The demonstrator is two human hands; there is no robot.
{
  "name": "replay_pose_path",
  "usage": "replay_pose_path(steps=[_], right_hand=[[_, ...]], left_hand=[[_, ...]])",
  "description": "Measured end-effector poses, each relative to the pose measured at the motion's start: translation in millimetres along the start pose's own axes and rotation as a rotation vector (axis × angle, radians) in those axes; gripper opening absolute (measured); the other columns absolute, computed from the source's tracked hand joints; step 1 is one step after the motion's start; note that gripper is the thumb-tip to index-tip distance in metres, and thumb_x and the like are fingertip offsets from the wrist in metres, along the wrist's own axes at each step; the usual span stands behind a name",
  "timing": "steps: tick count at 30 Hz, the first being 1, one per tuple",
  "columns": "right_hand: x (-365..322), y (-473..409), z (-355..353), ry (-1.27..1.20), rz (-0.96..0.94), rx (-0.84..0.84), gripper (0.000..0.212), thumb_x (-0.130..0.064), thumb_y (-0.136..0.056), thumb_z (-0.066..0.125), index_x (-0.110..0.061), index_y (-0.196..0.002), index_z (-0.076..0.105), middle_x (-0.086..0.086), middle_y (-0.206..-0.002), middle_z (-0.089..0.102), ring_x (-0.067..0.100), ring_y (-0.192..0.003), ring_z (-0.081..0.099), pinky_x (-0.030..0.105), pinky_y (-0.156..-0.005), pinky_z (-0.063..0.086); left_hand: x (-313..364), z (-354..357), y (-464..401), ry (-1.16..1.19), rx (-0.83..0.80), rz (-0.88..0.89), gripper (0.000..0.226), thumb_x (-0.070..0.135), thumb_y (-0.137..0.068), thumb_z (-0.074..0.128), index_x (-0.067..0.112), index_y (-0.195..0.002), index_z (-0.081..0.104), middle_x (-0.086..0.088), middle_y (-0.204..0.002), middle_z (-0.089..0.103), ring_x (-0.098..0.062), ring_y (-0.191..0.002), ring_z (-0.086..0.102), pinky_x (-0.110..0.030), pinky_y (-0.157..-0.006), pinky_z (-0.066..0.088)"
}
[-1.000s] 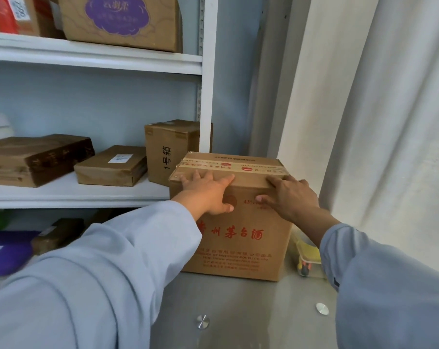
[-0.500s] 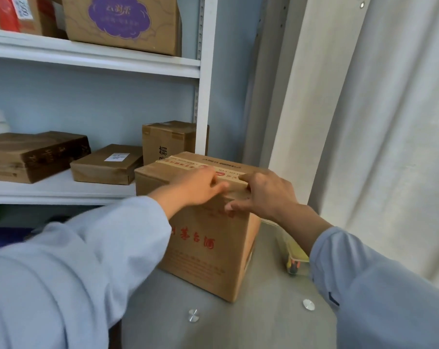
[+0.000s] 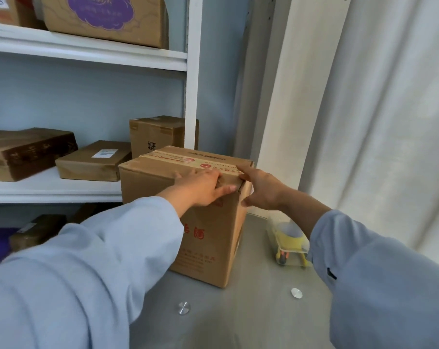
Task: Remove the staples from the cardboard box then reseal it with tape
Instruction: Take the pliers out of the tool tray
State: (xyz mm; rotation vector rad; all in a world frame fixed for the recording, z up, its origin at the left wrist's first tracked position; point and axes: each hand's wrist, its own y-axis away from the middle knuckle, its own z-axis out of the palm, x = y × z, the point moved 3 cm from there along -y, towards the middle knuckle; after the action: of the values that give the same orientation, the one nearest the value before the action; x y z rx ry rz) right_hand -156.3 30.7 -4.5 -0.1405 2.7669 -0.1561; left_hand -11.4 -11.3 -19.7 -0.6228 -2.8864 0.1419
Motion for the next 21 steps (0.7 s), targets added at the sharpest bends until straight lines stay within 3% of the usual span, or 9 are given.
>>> replay_pose_path(steps=[2, 4, 7, 12, 14, 16, 18, 21], right_hand=[[7.4, -2.0, -6.2, 0.036, 0.012, 0.035, 0.071, -0.001, -0.086, 0.055, -0.024, -0.148, 0.027, 0.009, -0.142, 0.046, 0.031, -0.129, 0.044, 0.041, -0.103, 0.043], [20.4, -0.1, -13.1, 0.049, 0.056, 0.082, 0.061, 0.0, -0.089, 0.045, -0.019, -0.145, 0.035, 0.01, -0.14, 0.047, 0.031, -0.128, 0.045, 0.044, -0.104, 0.042], [56.7, -0.6, -11.0, 0.051, 0.18, 0.123, 0.061, 0.002, -0.089, 0.042, -0.017, -0.146, 0.034, 0.009, -0.144, 0.044, 0.03, -0.131, 0.043, 0.041, -0.106, 0.04], [126.8, -0.8, 29.5, 0.047, 0.359, 0.016, 0.059, -0.008, -0.088, 0.049, -0.018, -0.144, 0.037, 0.008, -0.146, 0.043, 0.028, -0.131, 0.044, 0.04, -0.107, 0.039], [146.5, -1.9, 45.8, 0.06, 0.393, -0.017, 0.053, -0.011, -0.087, 0.051, -0.015, -0.139, 0.042, 0.008, -0.143, 0.046, 0.029, -0.128, 0.046, 0.039, -0.105, 0.041], [160.7, -7.1, 60.9, 0.079, 0.405, -0.026, 0.045, -0.013, -0.088, 0.052, -0.013, -0.133, 0.047, 0.008, -0.138, 0.05, 0.029, -0.125, 0.049, 0.038, -0.101, 0.043], [171.9, -13.8, 74.7, 0.091, 0.406, -0.039, 0.043, -0.018, -0.088, 0.053, -0.013, -0.13, 0.049, 0.009, -0.133, 0.053, 0.029, -0.121, 0.051, 0.037, -0.096, 0.045], [188.7, -19.9, 89.1, 0.092, 0.43, -0.055, 0.049, -0.035, -0.087, 0.059, -0.014, -0.13, 0.047, 0.01, -0.131, 0.054, 0.03, -0.119, 0.051, 0.039, -0.096, 0.046]], left_hand=[[11.0, 0.8, -5.3, 0.125, 0.022, 0.06, 0.056, 0.062, -0.09, 0.037, 0.024, -0.131, 0.043, -0.001, -0.135, 0.051, -0.025, -0.121, 0.049, -0.052, -0.102, 0.04], [32.1, 5.7, -6.6, 0.27, 0.057, 0.174, 0.04, 0.05, -0.094, 0.044, 0.023, -0.122, 0.051, 0.0, -0.121, 0.058, -0.019, -0.108, 0.056, -0.041, -0.093, 0.049], [57.2, 16.9, -13.2, 0.108, 0.148, 0.273, 0.034, 0.041, -0.096, 0.047, 0.023, -0.123, 0.056, 0.003, -0.133, 0.051, -0.02, -0.123, 0.047, -0.042, -0.108, 0.035], [70.8, 31.5, -24.5, -0.135, 0.337, 0.218, 0.034, 0.032, -0.098, 0.044, 0.023, -0.131, 0.049, -0.003, -0.147, 0.038, -0.022, -0.138, 0.031, -0.045, -0.113, 0.02], [88.7, 44.0, -19.7, -0.255, 0.488, 0.35, 0.04, 0.021, -0.095, 0.052, 0.019, -0.134, 0.045, -0.011, -0.153, 0.028, -0.028, -0.143, 0.022, -0.043, -0.116, 0.012], [109.0, 56.6, -14.6, -0.244, 0.558, 0.569, 0.045, 0.011, -0.089, 0.059, 0.015, -0.132, 0.049, -0.014, -0.15, 0.034, -0.03, -0.139, 0.031, -0.04, -0.112, 0.025], [122.4, 71.7, -21.7, -0.215, 0.442, 0.643, 0.044, 0.008, -0.092, 0.051, 0.013, -0.135, 0.045, -0.013, -0.146, 0.038, -0.028, -0.134, 0.038, -0.038, -0.104, 0.038], [128.6, 98.9, -41.6, -0.172, 0.157, 0.488, 0.044, 0.004, -0.093, 0.044, 0.013, -0.137, 0.04, -0.01, -0.133, 0.046, -0.025, -0.118, 0.048, -0.035, -0.084, 0.046]])
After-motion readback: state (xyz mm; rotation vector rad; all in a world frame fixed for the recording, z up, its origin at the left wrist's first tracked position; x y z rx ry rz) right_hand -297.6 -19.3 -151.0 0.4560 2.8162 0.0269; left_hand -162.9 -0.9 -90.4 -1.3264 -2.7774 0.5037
